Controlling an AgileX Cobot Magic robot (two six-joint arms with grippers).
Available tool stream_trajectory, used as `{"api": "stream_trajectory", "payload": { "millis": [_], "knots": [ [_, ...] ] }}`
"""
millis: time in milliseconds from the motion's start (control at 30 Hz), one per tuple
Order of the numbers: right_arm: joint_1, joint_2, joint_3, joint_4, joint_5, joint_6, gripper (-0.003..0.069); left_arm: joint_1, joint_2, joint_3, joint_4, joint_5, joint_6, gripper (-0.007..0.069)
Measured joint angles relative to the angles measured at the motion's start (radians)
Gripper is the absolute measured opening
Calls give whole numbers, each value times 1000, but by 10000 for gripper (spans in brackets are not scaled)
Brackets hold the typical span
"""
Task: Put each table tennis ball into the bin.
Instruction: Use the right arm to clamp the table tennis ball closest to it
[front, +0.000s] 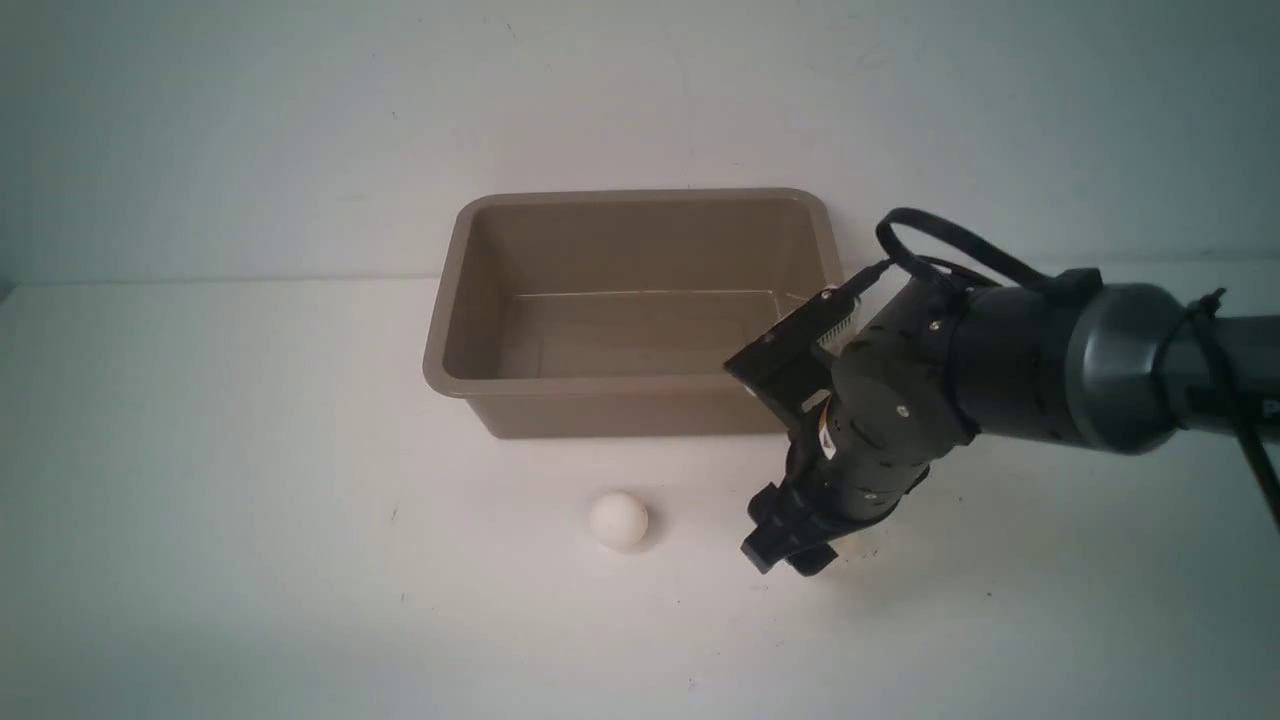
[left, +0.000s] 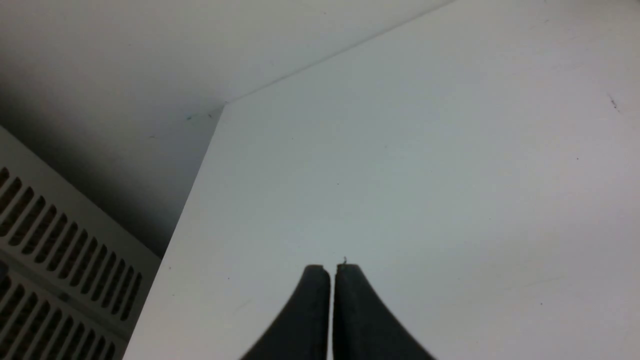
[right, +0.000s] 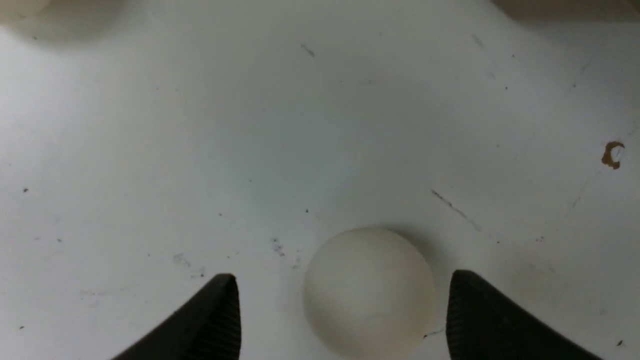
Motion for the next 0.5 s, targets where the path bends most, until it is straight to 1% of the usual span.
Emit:
{"api": "stream_trajectory", "payload": {
  "millis": [200, 500],
  "knots": [
    [-4, 2, -1, -4, -16, 3, 501, 0, 0, 0, 0, 0, 0, -4],
    [-40, 2, -1, -6, -23, 3, 501, 0, 0, 0, 0, 0, 0, -4]
  ]
}}
